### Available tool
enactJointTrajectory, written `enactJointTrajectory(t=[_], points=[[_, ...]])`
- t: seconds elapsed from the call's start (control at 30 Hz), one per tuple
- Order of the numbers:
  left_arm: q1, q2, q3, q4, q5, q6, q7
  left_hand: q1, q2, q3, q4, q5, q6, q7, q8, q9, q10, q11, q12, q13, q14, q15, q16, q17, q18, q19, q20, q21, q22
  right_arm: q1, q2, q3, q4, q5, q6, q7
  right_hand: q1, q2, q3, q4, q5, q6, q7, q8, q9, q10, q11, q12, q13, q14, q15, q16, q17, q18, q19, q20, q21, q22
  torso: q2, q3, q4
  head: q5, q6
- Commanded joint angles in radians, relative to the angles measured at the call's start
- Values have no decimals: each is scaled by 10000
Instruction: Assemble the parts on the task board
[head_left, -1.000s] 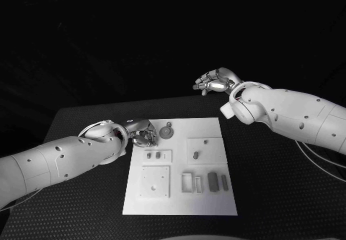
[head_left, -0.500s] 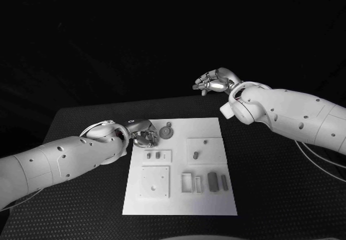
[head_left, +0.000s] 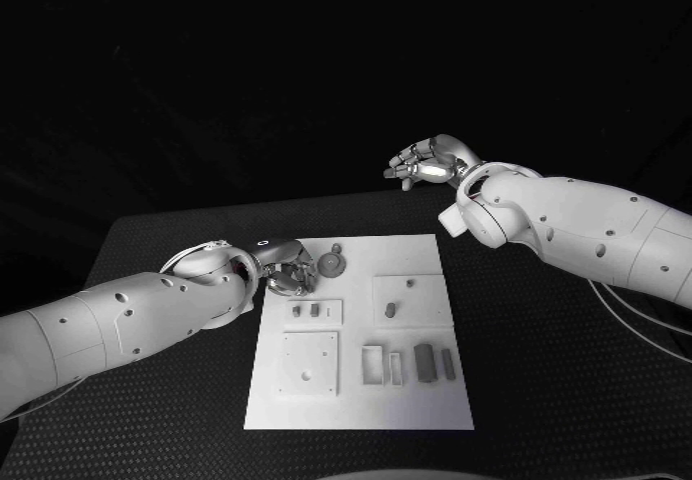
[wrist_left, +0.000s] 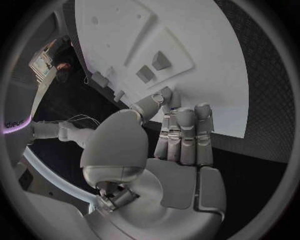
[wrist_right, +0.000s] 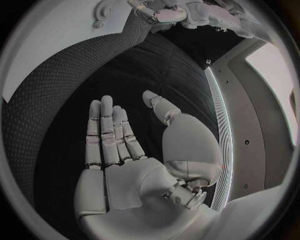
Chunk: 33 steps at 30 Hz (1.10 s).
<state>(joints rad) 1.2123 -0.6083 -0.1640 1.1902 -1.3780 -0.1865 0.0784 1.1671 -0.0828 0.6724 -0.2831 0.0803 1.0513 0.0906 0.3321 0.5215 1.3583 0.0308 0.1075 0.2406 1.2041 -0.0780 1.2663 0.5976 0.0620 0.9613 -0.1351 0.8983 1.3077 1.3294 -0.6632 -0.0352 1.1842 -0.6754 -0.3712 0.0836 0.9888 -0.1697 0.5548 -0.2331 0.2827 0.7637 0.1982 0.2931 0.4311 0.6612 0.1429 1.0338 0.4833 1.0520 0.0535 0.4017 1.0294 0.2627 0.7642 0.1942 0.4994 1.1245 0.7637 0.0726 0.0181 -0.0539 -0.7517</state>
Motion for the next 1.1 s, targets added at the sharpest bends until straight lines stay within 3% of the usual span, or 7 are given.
enactJointTrajectory(t=[0.03, 0.6, 1.1], points=[[-5, 33, -14, 34, -40, 370, -47, 15, 115, 39, -3, 10, 89, 43, 22, 13, 53, -24, -45, 12, 31, -56, 31, -17, 124, 51, -437, 33, 180, -3, 6, 4, 17, -67, 64, 64, 43, 30, 1, 32, 65, -89, 171, 57, -13, -57, -16, 39, -17, 36, 19, -30, 12, -9, 21, 8, -57, 13, -4, 0, 3, -9, -6], [-6, 256, -60, -207, -75, 409, -182, -17, 121, 41, 4, -4, 32, 69, -18, 2, 30, -12, -81, 11, 1, -44, 31, -29, 117, 34, -433, 43, 188, -3, 24, 4, 12, -67, 69, 62, 41, 30, 1, 35, 65, -90, 171, 60, -16, -58, -15, 45, -27, 39, 19, -39, 20, -9, 23, 8, -65, 19, 1, -7, 1, -23, -27], [-6, 221, -72, -252, 104, 277, -199, -87, 76, 38, 27, -106, -324, 209, -224, -70, 46, -6, -127, 32, -52, -38, 45, -61, 115, -2, -427, 58, 189, -3, 2, 4, 11, -67, 67, 62, 40, 31, 1, 38, 65, -92, 171, 63, -20, -60, -15, 51, -36, 42, 19, -47, 27, -9, 25, 8, -72, 26, -4, -9, 7, -46, -11]])
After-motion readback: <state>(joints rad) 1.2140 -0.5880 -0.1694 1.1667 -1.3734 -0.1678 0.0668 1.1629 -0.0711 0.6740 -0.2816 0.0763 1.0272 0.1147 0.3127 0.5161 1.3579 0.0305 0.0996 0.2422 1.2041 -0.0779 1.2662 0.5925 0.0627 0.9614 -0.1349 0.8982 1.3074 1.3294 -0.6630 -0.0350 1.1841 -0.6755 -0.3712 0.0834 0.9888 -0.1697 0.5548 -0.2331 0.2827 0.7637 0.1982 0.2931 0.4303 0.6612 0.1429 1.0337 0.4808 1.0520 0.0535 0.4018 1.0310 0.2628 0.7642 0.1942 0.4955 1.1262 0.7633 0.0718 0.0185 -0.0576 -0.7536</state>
